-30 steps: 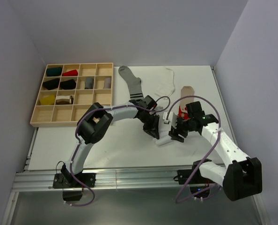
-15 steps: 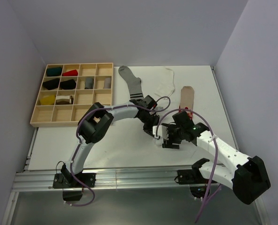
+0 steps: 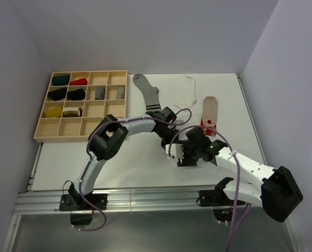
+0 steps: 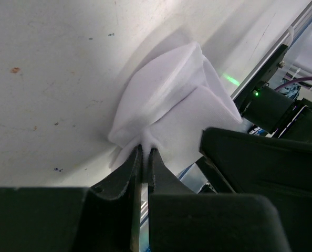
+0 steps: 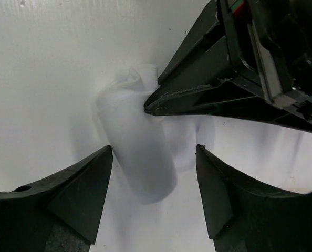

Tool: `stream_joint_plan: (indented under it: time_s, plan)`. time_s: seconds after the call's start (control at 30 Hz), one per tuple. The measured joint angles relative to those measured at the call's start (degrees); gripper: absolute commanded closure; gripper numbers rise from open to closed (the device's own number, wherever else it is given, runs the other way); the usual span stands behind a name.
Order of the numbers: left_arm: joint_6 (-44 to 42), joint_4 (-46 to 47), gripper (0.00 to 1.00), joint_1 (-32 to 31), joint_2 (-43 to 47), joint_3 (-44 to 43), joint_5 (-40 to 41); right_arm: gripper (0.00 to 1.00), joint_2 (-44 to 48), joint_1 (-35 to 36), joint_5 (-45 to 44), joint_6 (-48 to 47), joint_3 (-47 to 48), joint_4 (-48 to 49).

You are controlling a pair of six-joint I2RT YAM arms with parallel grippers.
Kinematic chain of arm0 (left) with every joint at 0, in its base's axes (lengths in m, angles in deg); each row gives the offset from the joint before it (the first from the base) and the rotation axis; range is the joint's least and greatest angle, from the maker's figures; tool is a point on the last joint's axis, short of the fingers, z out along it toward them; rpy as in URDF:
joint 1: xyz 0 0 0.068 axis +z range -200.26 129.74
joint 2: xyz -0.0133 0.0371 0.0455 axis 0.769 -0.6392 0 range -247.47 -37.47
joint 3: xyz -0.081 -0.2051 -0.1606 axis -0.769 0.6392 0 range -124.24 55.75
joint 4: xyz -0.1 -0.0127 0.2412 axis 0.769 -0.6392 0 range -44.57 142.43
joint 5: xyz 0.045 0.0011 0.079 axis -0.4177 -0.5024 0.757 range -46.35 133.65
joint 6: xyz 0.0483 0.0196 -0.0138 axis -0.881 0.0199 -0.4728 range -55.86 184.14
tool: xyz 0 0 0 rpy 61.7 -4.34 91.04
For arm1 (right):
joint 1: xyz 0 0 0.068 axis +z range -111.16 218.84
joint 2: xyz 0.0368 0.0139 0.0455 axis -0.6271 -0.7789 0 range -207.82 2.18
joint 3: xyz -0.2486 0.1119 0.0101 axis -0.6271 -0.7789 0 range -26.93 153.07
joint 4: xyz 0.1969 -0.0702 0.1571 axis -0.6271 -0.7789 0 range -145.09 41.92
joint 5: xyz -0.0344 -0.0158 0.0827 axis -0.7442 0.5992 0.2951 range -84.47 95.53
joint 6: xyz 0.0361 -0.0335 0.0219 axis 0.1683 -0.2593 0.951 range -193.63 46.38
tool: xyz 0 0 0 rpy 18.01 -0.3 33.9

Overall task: Roll the socks
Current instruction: Roll the sock at the center of the board.

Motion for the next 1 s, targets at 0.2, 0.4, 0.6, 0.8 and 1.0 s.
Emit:
stream_joint_plan:
  time_s: [0.2,0.4,0.6,0.8,1.0]
  plan:
    - [0.0,-0.2,1.00,0.0,-0.1,-0.2,-0.1,0.35,-2.9,0.3,-1.1,0.9,0.0,0.4]
    - [-0.1,-0.2,1.00,0.2,-0.1,-0.2,-0.2,0.58,-4.6,0.3,-1.7,2.1,0.0,0.3]
    - [2.1,2.3,1.00,0.9,0.0,1.6,-1.4,0.73,-6.7,0.0,-1.3,4.3,1.3,-0.5]
    - [10.8,13.7,0.95,2.6,4.2,11.6,-2.3,0.75,-11.7,-2.7,3.1,5.5,5.6,-3.3]
    - [17.5,23.3,0.87,2.9,9.5,20.1,2.8,0.75,-19.6,-6.3,8.5,6.0,11.9,-7.9]
